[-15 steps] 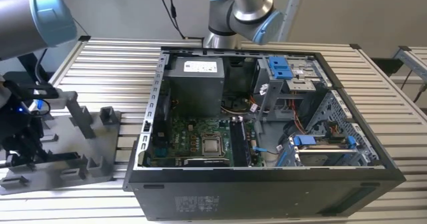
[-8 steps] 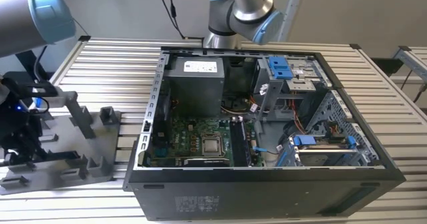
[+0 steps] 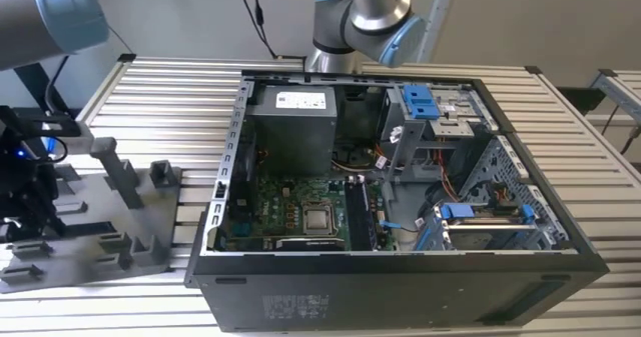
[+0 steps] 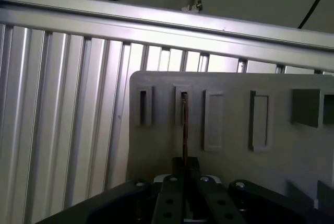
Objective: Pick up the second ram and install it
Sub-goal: 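Pick up the second ram and move it above second insertion slot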
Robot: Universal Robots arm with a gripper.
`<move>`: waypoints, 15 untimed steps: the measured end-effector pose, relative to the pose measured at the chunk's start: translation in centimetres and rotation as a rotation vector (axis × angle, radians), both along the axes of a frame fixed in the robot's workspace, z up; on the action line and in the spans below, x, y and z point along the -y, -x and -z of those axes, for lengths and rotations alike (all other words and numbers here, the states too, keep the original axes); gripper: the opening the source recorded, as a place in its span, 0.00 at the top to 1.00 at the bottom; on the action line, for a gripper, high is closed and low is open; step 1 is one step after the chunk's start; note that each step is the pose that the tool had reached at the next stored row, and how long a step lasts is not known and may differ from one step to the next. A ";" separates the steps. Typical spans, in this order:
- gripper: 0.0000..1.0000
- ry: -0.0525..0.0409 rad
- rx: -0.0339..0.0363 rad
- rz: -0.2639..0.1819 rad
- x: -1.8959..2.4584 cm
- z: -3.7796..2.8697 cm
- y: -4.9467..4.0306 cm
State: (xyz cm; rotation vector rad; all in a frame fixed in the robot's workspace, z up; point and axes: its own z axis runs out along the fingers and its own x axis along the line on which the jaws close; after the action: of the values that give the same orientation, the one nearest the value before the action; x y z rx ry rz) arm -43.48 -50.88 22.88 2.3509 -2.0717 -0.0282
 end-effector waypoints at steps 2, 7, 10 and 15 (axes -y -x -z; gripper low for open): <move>0.86 0.0000 0.0000 0.000 0.00 -0.40 0.00; 0.86 0.0000 0.0000 0.000 0.00 -1.87 0.00; 0.86 0.0000 0.0000 0.000 0.00 -3.23 0.00; 0.86 0.0000 -0.0001 0.000 0.00 -4.21 0.00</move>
State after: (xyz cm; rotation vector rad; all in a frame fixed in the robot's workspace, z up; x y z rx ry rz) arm -43.48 -50.89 27.09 2.3509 -2.0716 -0.0282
